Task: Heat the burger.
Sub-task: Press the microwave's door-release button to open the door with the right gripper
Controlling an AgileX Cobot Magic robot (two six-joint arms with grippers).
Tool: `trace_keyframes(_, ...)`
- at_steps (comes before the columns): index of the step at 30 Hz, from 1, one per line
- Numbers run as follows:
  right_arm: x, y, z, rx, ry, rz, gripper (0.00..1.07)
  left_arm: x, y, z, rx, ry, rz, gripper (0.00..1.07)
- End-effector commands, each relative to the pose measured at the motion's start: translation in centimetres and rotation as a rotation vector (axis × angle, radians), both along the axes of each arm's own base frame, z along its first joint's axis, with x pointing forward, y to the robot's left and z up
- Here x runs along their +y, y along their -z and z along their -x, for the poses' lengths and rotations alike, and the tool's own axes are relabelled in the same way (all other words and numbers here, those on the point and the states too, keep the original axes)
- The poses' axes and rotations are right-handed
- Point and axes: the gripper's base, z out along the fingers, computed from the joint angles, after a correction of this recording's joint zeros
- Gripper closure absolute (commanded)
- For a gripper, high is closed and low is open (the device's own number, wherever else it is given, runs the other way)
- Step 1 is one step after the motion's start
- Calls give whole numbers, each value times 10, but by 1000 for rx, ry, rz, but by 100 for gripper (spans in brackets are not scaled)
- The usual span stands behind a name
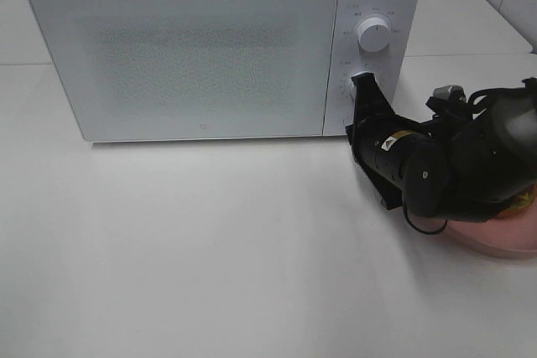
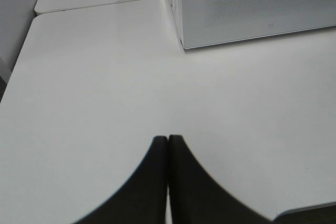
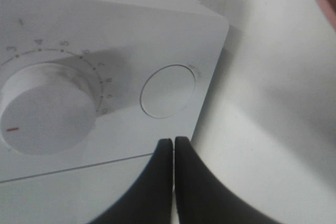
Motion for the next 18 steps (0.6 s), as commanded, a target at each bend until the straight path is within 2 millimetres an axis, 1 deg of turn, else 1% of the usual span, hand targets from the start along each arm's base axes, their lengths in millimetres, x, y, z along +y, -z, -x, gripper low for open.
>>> trace_keyframes(1,1,4,-2,-36,12,-6,107,0,0,3,-35,-4,6,106)
trace_keyframes(4,0,5,-3,-42,14,-4,107,0,0,3,-35,-4,6,106)
trace_keyframes(6,1,13,-4,-32,17,1,107,0,0,3,-35,-4,6,106)
trace_keyframes(10,4,11,-9,-53,18,-15,107,0,0,3,-35,-4,6,106)
trace_keyframes(12,7,8,-16,-74,28,-28,107,0,0,3,-35,-4,6,106)
trace_keyframes(13,7,8,-16,-74,28,-28,107,0,0,3,-35,-4,6,106)
trace_keyframes(14,8,9,-20,-76,40,-34,107,0,0,3,-35,-4,6,106)
trace_keyframes(18,8,13,-21,-67,48,-31,107,0,0,3,-35,-4,6,106)
